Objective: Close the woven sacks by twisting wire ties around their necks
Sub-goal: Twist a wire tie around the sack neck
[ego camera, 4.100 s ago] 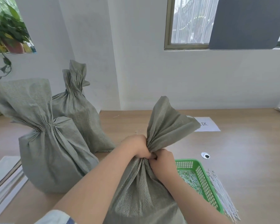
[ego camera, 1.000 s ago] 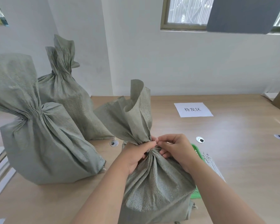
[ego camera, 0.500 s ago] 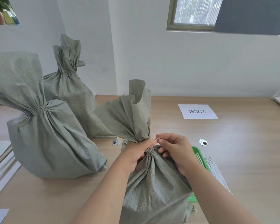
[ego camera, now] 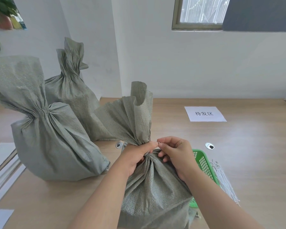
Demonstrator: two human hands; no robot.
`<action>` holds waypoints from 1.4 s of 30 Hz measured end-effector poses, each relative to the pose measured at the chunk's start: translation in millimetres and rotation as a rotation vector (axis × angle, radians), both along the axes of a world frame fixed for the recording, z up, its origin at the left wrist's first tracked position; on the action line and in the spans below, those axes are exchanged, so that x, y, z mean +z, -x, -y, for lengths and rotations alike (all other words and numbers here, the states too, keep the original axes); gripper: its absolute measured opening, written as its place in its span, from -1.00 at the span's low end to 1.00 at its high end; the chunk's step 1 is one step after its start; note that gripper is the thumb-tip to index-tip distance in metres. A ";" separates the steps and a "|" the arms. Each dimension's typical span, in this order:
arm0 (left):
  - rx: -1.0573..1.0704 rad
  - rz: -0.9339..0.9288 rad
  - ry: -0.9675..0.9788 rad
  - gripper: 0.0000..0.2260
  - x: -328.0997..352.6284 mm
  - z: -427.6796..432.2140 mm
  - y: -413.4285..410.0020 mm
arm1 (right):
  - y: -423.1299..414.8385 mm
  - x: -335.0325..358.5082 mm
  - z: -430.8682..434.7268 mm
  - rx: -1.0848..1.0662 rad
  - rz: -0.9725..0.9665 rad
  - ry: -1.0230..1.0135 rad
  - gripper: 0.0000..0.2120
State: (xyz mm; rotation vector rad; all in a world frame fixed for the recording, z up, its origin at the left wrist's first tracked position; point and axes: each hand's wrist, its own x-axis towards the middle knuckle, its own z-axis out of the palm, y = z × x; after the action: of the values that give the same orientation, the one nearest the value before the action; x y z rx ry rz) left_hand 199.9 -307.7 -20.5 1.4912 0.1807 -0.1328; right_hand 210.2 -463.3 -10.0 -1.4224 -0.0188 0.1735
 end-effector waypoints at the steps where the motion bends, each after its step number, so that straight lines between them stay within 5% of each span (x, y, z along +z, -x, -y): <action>1: -0.002 -0.001 -0.004 -0.70 0.6 0.8 0.2 | 0.0 -0.1 -0.1 0.000 0.003 0.005 -0.89; 42: 0.012 -0.075 -0.079 -0.79 5.8 2.2 7.4 | 18.7 1.3 -0.2 -0.024 0.186 0.316 -0.79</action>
State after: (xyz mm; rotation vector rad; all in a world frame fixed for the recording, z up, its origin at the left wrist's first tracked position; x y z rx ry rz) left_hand 192.5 -309.9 -14.7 1.5650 0.2576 -0.1739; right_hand 191.5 -463.1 -8.7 -1.7500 -0.1322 0.0226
